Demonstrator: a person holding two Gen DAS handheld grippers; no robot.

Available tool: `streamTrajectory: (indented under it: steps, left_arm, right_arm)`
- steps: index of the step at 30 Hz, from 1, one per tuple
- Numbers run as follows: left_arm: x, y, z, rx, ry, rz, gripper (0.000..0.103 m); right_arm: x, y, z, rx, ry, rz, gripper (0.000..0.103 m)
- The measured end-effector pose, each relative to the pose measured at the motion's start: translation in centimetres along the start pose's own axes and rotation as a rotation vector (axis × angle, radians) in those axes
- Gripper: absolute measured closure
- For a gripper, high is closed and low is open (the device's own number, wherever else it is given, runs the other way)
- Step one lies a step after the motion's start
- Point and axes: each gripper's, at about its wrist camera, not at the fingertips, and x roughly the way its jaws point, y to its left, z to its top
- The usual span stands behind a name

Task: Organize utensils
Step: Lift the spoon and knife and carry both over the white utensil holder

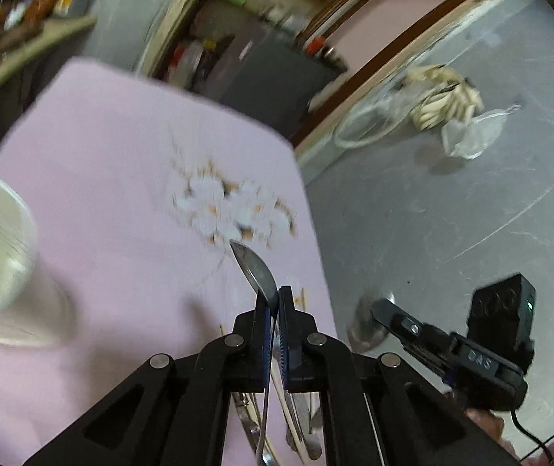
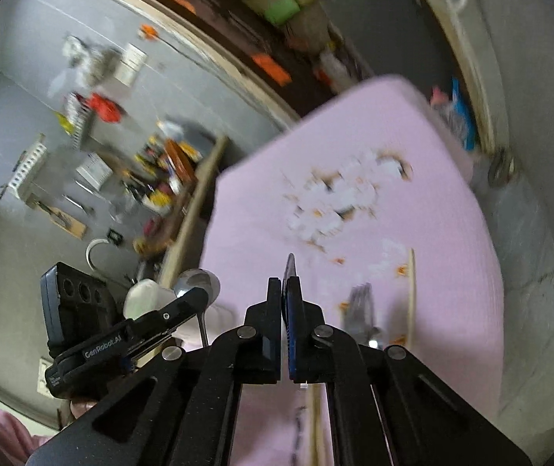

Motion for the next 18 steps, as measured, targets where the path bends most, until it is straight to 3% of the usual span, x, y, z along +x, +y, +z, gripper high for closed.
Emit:
streamTrajectory:
  steps: [8,14,18]
  left_arm:
    - [-10.6,0.8,4.4,0.105,-0.187,0.004,0.099]
    - [-18.3,5.8,8.6,0.097,-0.342,0.056,0.099]
    - [-20.7,9.5,11.0,0.091,-0.425,0.104,0.099]
  right_arm:
    - [-1.3,8.5,-0.5,-0.041,-0.199,0.144,0.100]
    - [1.5,16.3,-0.6,-0.109,-0.275,0.286,0.101]
    - [3.2,20.9,-1.0,-0.177,-0.341,0.330,0.100]
